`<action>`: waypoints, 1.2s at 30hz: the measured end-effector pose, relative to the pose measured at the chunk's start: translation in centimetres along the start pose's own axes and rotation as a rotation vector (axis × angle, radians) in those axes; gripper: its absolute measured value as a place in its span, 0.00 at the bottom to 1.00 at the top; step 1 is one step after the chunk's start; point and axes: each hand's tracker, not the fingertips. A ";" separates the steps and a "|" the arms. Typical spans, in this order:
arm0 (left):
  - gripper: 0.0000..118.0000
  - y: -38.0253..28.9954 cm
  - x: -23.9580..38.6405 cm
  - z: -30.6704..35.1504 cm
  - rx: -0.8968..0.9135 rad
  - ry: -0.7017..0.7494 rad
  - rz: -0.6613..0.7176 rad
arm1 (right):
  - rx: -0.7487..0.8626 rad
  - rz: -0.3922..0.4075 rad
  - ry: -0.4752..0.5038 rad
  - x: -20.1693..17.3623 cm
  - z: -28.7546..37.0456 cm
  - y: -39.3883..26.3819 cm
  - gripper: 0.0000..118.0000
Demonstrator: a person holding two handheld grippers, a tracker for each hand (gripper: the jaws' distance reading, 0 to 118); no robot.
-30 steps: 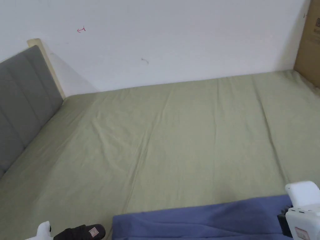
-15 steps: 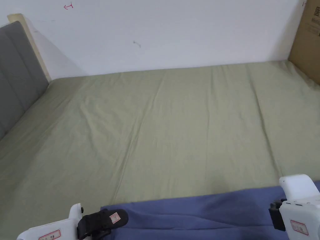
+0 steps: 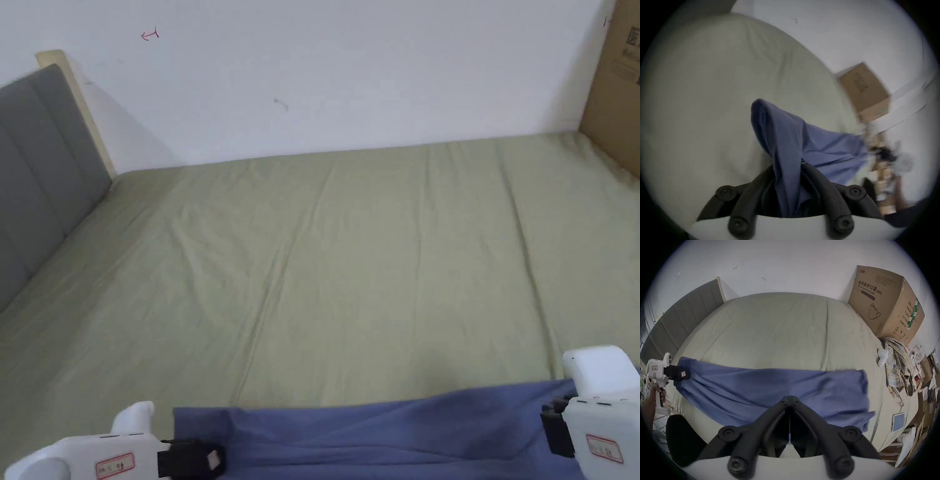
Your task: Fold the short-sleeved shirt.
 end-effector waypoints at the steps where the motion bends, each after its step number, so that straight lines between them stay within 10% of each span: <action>1: 0.06 0.0 0.9 0.9 -0.009 0.159 -0.096 | 0.008 -0.006 0.004 0.1 0.1 0.0 0.01; 4: 0.06 -0.4 2.8 2.8 0.016 0.378 -0.246 | 0.019 -0.003 0.016 0.4 0.2 -0.1 0.01; 17: 0.07 -0.6 20.9 -4.6 -0.148 -0.118 -0.181 | 0.046 -0.073 0.069 2.5 1.3 -1.5 0.01; 19: 0.35 -1.0 23.0 -6.6 -0.160 -0.096 -0.224 | 0.044 -0.094 0.075 3.0 1.3 -1.8 0.01; 21: 0.93 -1.5 24.0 -8.5 -0.216 -0.144 -0.224 | 0.040 -0.105 0.081 3.3 1.3 -2.0 0.01; 22: 1.00 -1.8 24.0 -9.1 -0.241 -0.166 -0.189 | 0.039 -0.106 0.080 3.4 1.2 -2.1 0.01; 28: 0.94 -1.3 23.0 -6.7 -0.152 -0.231 -0.167 | 0.035 -0.113 0.088 3.8 0.8 -2.5 0.01; 29: 0.87 -1.0 22.5 -5.8 -0.137 -0.227 -0.191 | 0.033 -0.115 0.091 3.9 0.6 -2.5 0.01; 31: 0.25 -0.7 21.7 -4.4 -0.099 -0.222 -0.232 | 0.034 -0.122 0.097 4.0 0.3 -2.5 0.01; 36: 0.00 -0.7 20.9 -4.6 -0.123 -0.184 -0.228 | 0.035 -0.137 0.102 4.1 0.0 -2.7 0.01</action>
